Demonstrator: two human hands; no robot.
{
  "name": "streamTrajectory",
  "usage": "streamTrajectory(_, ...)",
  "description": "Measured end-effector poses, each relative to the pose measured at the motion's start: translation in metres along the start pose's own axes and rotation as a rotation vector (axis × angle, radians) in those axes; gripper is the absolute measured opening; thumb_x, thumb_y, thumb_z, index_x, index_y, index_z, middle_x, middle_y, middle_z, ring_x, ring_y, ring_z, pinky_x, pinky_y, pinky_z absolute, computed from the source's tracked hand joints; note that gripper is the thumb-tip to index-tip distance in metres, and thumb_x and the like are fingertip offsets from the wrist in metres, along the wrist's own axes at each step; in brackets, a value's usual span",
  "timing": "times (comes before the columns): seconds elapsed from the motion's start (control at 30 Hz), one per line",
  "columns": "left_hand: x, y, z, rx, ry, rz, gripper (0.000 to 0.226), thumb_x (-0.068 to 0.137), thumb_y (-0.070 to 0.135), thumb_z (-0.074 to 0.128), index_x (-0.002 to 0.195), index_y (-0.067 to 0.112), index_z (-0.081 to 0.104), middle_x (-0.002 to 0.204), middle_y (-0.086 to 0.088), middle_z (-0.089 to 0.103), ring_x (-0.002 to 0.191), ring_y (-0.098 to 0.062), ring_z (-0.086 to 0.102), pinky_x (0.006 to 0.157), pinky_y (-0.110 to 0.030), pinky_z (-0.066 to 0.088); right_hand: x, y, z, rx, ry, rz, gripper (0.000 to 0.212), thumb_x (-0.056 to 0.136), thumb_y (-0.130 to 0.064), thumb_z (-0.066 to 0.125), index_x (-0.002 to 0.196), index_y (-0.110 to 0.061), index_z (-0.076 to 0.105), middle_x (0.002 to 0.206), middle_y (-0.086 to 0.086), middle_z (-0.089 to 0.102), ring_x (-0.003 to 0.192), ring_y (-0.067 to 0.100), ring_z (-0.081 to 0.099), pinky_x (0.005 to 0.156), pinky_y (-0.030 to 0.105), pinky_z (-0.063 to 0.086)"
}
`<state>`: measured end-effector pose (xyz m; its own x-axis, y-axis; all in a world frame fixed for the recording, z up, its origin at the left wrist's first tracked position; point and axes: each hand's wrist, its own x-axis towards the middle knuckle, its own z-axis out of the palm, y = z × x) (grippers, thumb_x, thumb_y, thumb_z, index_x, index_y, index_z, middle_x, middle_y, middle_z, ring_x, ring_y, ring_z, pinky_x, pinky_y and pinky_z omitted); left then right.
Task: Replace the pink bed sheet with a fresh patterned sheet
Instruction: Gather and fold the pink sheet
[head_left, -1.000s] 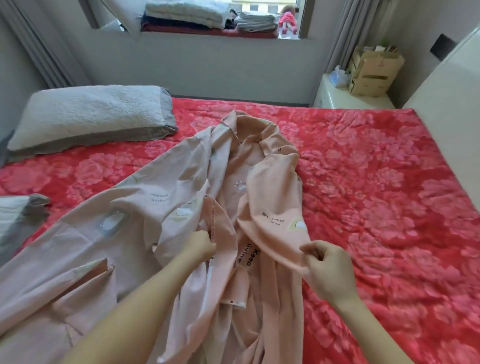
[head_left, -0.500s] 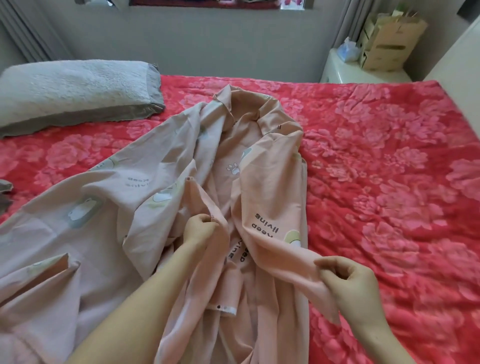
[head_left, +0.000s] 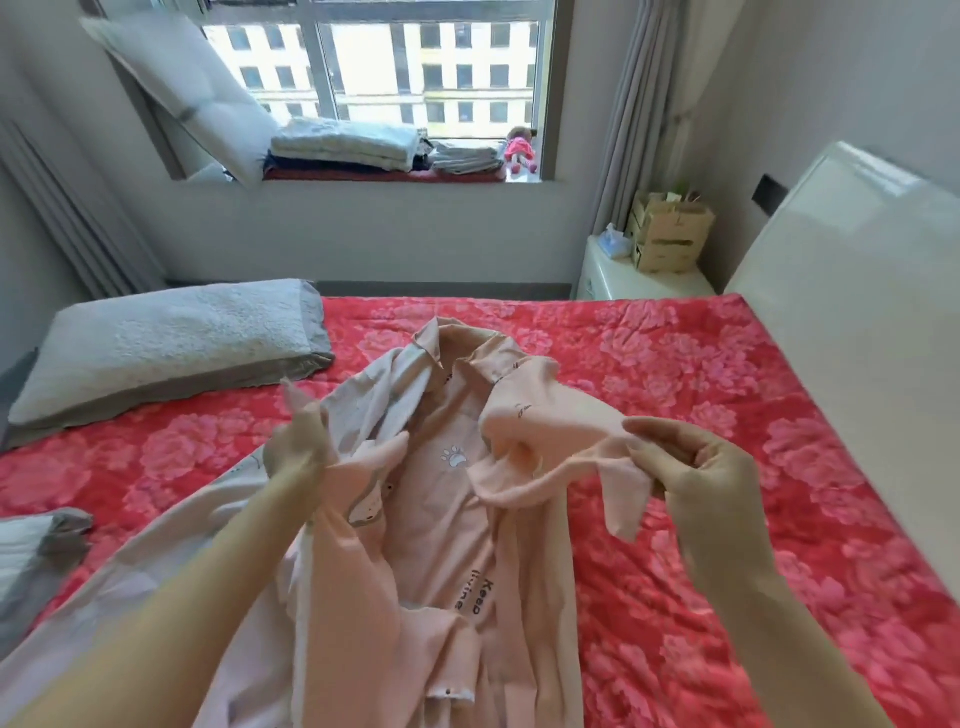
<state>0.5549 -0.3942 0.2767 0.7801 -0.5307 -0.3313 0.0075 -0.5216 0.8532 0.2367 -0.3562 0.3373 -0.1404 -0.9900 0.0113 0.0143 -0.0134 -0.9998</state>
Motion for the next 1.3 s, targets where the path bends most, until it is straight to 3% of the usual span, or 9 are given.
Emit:
streamTrajectory(0.2, -0.038, 0.072, -0.051, 0.393, -0.030, 0.481, 0.033, 0.086, 0.030, 0.060, 0.072, 0.000, 0.064, 0.067, -0.013, 0.059, 0.069, -0.030, 0.056, 0.058, -0.032, 0.036, -0.001, -0.086, 0.008, -0.138, -0.406, -0.066, 0.047, 0.075, 0.025, 0.044, 0.105, -0.004, 0.066, 0.095, 0.006, 0.074, 0.089, 0.015, 0.071, 0.075, 0.024, 0.057)
streamTrajectory(0.37, -0.061, 0.120, -0.077, 0.362, -0.065, 0.753, 0.021, 0.085, 0.008, 0.056, 0.065, 0.009, 0.062, 0.056, -0.006, 0.051, 0.064, -0.027, 0.048, 0.055, -0.030, 0.031, 0.001, -0.101, 0.027, -0.538, -0.322, -0.351, 0.021, 0.078, 0.006, 0.061, 0.082, -0.010, 0.074, 0.071, -0.001, 0.072, 0.066, 0.009, 0.069, 0.064, 0.022, 0.056)
streamTrajectory(0.47, -0.076, 0.152, -0.095, 0.320, -0.028, 0.747, 0.024, 0.084, 0.000, 0.050, 0.061, 0.006, 0.054, 0.054, -0.004, 0.045, 0.057, -0.020, 0.042, 0.050, -0.027, 0.029, 0.009, -0.127, 0.037, -0.594, -0.320, -0.417, 0.011, 0.078, -0.004, 0.070, 0.075, -0.013, 0.075, 0.065, -0.002, 0.069, 0.060, 0.012, 0.063, 0.064, 0.035, 0.055)
streamTrajectory(0.57, -0.083, 0.171, -0.105, 0.305, -0.098, 0.630, 0.018, 0.080, -0.004, 0.050, 0.067, 0.006, 0.058, 0.064, -0.008, 0.053, 0.065, -0.022, 0.049, 0.051, -0.025, 0.034, 0.014, -0.174, 0.051, -0.644, -0.339, -0.572, 0.007, 0.076, -0.019, 0.077, 0.080, -0.013, 0.074, 0.076, -0.003, 0.060, 0.071, 0.009, 0.051, 0.067, 0.024, 0.043)
streamTrajectory(0.7, -0.091, 0.172, -0.112, 0.332, -0.188, 0.562, 0.024, 0.081, 0.005, 0.055, 0.058, 0.009, 0.050, 0.058, -0.005, 0.044, 0.055, -0.018, 0.042, 0.048, -0.025, 0.031, -0.005, -0.259, 0.069, -0.195, -0.404, -0.576, 0.026, 0.087, -0.021, 0.064, 0.082, 0.005, 0.061, 0.078, 0.017, 0.060, 0.072, 0.023, 0.056, 0.072, 0.041, 0.050)
streamTrajectory(0.87, -0.107, 0.165, -0.133, 0.429, -0.196, 0.715, 0.033, 0.084, 0.043, 0.067, 0.065, 0.016, 0.066, 0.065, 0.001, 0.060, 0.061, -0.018, 0.053, 0.051, -0.026, 0.034, -0.038, -0.274, 0.102, -0.404, -0.377, -0.598, 0.027, 0.090, -0.033, 0.062, 0.075, -0.010, 0.064, 0.059, -0.007, 0.059, 0.050, -0.001, 0.052, 0.054, 0.012, 0.043)
streamTrajectory(0.97, -0.108, 0.175, -0.150, 0.519, -0.037, 0.838, 0.042, 0.093, 0.036, 0.053, 0.058, 0.014, 0.053, 0.060, -0.004, 0.055, 0.062, -0.026, 0.053, 0.051, -0.030, 0.031, -0.059, -0.250, 0.104, -0.402, -0.534, -0.485, 0.024, 0.090, -0.027, 0.061, 0.075, -0.009, 0.068, 0.051, -0.007, 0.054, 0.047, 0.005, 0.044, 0.050, 0.011, 0.038)
streamTrajectory(1.17, -0.134, 0.205, -0.172, 0.256, 0.016, 0.949, 0.051, 0.095, 0.022, 0.052, 0.048, 0.008, 0.037, 0.046, -0.005, 0.035, 0.048, -0.018, 0.032, 0.051, -0.027, 0.029, -0.078, -0.245, 0.107, -0.155, -0.608, -0.369, 0.027, 0.092, -0.019, 0.058, 0.066, -0.011, 0.062, 0.054, -0.009, 0.054, 0.054, 0.004, 0.048, 0.056, 0.016, 0.040)
streamTrajectory(1.3, -0.170, 0.219, -0.186, 0.042, -0.147, 0.965, 0.039, 0.092, 0.022, 0.059, 0.069, -0.009, 0.057, 0.056, -0.024, 0.054, 0.051, -0.029, 0.052, 0.053, -0.038, 0.049, -0.076, -0.266, 0.121, -0.104, -0.468, -0.464, 0.034, 0.090, -0.024, 0.063, 0.073, 0.005, 0.063, 0.058, 0.008, 0.051, 0.052, 0.011, 0.043, 0.050, 0.018, 0.037)
